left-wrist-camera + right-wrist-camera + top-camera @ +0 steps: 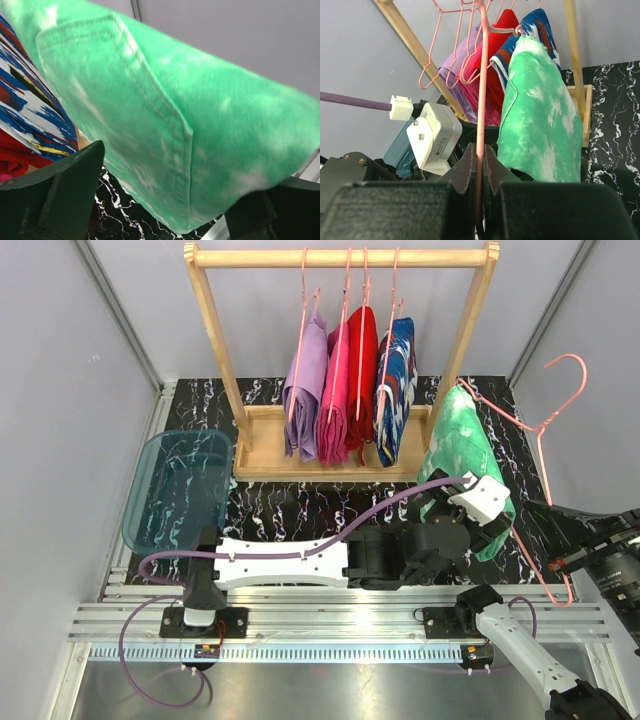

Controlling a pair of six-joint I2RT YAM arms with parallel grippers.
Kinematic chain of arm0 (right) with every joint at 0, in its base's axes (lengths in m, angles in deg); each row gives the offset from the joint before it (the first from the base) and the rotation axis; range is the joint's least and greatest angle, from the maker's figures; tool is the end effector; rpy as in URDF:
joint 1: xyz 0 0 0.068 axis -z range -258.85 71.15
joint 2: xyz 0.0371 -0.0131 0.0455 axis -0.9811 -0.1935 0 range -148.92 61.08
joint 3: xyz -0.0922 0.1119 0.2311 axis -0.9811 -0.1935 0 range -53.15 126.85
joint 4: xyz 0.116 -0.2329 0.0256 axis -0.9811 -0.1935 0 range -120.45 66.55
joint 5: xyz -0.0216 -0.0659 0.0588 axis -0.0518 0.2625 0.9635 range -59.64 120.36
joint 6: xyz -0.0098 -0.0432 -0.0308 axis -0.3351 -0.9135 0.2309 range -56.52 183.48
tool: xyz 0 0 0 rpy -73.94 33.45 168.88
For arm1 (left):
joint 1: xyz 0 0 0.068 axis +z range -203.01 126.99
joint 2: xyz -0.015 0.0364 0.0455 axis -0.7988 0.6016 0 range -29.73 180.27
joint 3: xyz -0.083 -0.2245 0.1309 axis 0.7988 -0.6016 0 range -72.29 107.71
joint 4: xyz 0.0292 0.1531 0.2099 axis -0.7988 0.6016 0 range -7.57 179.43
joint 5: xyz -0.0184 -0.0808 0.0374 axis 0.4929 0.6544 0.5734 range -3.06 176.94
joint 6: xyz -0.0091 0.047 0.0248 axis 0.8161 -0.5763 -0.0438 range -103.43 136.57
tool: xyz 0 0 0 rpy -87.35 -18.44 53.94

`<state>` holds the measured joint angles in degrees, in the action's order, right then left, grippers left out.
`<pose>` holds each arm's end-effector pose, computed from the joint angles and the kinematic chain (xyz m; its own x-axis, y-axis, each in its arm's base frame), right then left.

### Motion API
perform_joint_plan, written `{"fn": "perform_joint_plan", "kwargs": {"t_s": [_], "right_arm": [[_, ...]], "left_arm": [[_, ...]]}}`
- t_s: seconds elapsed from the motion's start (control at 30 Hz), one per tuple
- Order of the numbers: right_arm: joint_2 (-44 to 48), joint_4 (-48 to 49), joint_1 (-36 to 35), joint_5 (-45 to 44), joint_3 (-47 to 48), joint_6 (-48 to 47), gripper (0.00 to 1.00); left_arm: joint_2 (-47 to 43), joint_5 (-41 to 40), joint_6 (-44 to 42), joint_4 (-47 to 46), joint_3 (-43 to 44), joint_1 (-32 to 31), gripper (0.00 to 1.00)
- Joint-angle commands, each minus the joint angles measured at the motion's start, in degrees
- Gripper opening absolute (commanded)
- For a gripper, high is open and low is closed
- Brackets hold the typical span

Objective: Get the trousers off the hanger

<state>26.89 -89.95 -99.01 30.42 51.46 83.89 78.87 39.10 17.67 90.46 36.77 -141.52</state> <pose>-0.0594 -0.0219 0.5203 -0.0603 0.3493 -0.9351 -0.3465 0.8712 0.3478 0.0380 -0.4450 0.4128 -0.0159 0.1172 -0.9930 0.6517 0.7544 0.0786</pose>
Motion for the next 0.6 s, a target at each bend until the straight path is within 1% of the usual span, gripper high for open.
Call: {"fn": "perform_joint_plan", "kwargs": {"t_s": [0.0, 0.07, 0.1, 0.13, 0.17, 0.2, 0.33, 0.37, 0.4, 0.5, 0.57], "right_arm": [[-0.26, 10.95, 0.21, 2.5, 2.26, 1.13, 0.0], [0.0, 10.86, 0.3, 2.76, 1.03, 1.13, 0.0], [0.18, 10.86, 0.3, 3.02, 0.42, 1.22, 0.0], [0.7, 11.04, 0.3, 3.02, -0.55, 1.39, 0.0], [0.88, 11.13, 0.21, 2.93, -0.99, 1.39, 0.0], [1.15, 11.22, 0.21, 2.5, -1.52, 1.39, 0.0], [1.94, 10.43, 0.3, 0.3, -3.62, 0.17, 0.0], [2.03, 10.34, 0.21, 0.21, -4.15, -0.1, 0.0], [2.29, 10.16, 0.21, -1.97, -4.77, -0.19, 0.0], [3.69, 10.34, 0.21, -2.6, -8.37, -0.28, 0.0], [4.92, 9.99, 0.21, -3.56, -12.06, -0.01, 0.0]], "left_arm": [[-0.14, -0.95, -0.75, -3.46, 4.06, 0.27, 0.82], [-0.49, -0.77, -0.66, -4.25, 4.85, 0.27, 0.72], [-0.58, -0.68, -0.75, -4.51, 5.11, 0.27, 0.54], [-0.58, -0.68, -1.88, -4.69, 5.55, 0.27, 0.42], [-0.58, -0.94, -2.33, -4.78, 6.51, 0.27, 0.32], [-0.49, -1.12, -2.42, -4.69, 6.96, 0.27, 0.17], [-0.66, -2.79, -4.17, -4.78, 8.19, 0.35, 0.0], [-0.93, -2.79, -4.35, -4.95, 8.28, 0.36, 0.0], [-1.45, -2.88, -4.36, -5.13, 8.19, 0.36, 0.0], [-2.51, -2.97, -5.67, -6.88, 8.1, 0.18, 0.0], [-3.3, -3.49, -7.25, -7.77, 9.24, 0.0, 0.0]]}}
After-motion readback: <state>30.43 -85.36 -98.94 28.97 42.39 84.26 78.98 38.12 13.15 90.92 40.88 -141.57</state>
